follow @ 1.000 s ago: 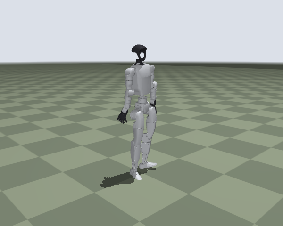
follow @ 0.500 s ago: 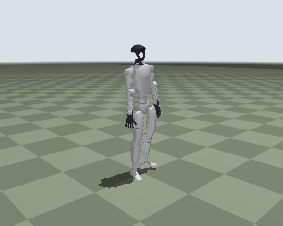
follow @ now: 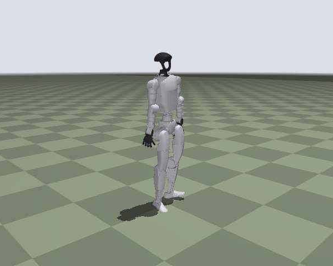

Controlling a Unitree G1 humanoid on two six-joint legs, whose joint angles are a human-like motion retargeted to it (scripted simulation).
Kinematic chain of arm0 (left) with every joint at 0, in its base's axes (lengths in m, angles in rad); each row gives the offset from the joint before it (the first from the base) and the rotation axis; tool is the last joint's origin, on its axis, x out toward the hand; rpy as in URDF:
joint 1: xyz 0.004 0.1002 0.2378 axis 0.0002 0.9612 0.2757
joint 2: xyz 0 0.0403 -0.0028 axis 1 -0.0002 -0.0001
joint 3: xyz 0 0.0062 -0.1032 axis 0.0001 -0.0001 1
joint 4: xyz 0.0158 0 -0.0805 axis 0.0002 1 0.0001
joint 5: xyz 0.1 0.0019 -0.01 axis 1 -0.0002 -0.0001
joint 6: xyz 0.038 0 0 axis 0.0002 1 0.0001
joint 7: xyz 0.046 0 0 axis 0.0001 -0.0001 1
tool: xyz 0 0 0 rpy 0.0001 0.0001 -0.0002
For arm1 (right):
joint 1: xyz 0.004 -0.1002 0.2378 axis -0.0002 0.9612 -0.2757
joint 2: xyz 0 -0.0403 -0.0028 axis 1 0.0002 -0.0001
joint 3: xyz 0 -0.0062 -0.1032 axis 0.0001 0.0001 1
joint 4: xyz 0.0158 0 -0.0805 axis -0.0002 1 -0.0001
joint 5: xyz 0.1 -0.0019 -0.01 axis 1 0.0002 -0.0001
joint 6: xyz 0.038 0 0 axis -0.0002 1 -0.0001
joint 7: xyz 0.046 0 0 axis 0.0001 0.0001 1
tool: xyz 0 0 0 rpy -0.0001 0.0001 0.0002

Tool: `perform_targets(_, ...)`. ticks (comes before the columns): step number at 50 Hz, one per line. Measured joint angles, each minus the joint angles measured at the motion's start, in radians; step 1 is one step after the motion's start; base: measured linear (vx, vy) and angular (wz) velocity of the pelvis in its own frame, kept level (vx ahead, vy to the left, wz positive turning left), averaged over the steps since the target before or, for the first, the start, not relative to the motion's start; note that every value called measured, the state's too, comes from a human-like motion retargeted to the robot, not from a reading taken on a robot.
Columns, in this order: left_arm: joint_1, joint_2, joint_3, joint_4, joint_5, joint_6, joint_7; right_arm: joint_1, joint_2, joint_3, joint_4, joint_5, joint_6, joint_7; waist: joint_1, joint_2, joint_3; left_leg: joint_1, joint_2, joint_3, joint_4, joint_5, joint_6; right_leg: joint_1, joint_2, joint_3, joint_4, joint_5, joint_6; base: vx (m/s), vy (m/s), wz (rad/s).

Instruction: In place motions

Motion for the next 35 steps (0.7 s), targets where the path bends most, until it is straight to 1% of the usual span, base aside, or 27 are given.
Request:
perform_targets(5, 0.007, -0.003, -0.001, -0.001, 0.003, 0.001, -0.004, -0.002, -0.003, 0.002, -0.002, 0.025, -0.003, 0.021, -0.001, 0.0, 0.005, 0.003, 0.002, 0.006, -0.001, 0.0, -0.001, -0.001, 0.001, 0.003, 0.0, 0.001, -0.001, 0.0, 0.0, 0.0)
perform_targets(18, -0.002, -0.006, 0.004, -0.04, -0.022, -0.006, 0.001, -0.003, 0.022, 0.063, -0.068, -0.092, -0.034, 0.029, -0.004, 0.004, -0.001, 0.006, 0.004, 0.012, -0.001, 0.001, -0.001, -0.001, 0.003, 0.006, 0.001, 0.001, -0.001, 0.0, 0.0, 0.0)
perform_targets(25, -0.006, -0.008, 0.003, -0.041, -0.025, -0.008, 0.003, -0.004, 0.029, 0.07, -0.068, -0.095, -0.036, 0.046, -0.002, 0.008, -0.016, 0.004, 0.003, 0.009, -0.001, 0.0, -0.001, -0.002, 0.003, 0.005, 0.001, -0.001, -0.001, 0.0, 0.0, 0.0)
perform_targets(35, -0.001, -0.011, 0.002, -0.022, -0.022, -0.015, 0.012, 0.002, 0.021, 0.063, -0.057, -0.091, -0.041, 0.04, 0.007, 0.011, -0.015, 0.007, 0.001, 0.016, -0.001, -0.002, -0.001, 0.0, 0.002, 0.013, 0.003, -0.004, -0.002, 0.0, 0.0, -0.02)
